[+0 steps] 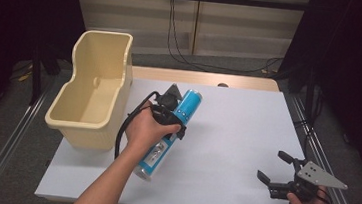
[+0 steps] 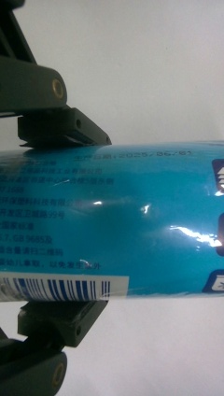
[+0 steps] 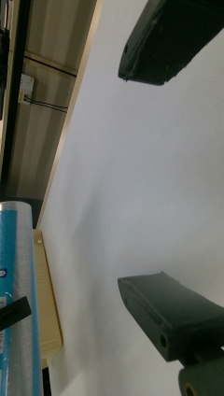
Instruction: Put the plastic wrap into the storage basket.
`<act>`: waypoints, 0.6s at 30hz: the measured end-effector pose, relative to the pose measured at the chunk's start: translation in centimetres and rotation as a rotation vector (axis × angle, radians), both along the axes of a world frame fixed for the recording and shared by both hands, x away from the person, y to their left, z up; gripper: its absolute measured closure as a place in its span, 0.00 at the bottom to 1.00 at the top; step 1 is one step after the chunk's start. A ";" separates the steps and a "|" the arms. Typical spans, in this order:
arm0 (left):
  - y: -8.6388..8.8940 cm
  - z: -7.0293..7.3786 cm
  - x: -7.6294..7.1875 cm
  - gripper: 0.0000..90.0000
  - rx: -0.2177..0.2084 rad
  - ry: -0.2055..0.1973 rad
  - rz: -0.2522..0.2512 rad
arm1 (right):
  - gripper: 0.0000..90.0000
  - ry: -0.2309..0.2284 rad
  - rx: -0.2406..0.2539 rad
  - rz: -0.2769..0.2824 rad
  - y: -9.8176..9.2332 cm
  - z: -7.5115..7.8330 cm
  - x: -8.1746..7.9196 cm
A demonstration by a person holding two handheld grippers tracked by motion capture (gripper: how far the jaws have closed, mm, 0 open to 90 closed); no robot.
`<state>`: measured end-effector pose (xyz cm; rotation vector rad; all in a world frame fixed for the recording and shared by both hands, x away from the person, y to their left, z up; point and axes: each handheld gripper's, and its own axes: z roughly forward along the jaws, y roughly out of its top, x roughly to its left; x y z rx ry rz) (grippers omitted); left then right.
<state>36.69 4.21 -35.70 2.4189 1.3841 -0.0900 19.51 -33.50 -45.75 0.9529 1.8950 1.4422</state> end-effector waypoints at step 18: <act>1.7 3.3 0.8 0.36 -0.008 -0.010 0.039 | 0.02 0.001 0.004 0.000 0.0 0.0 0.0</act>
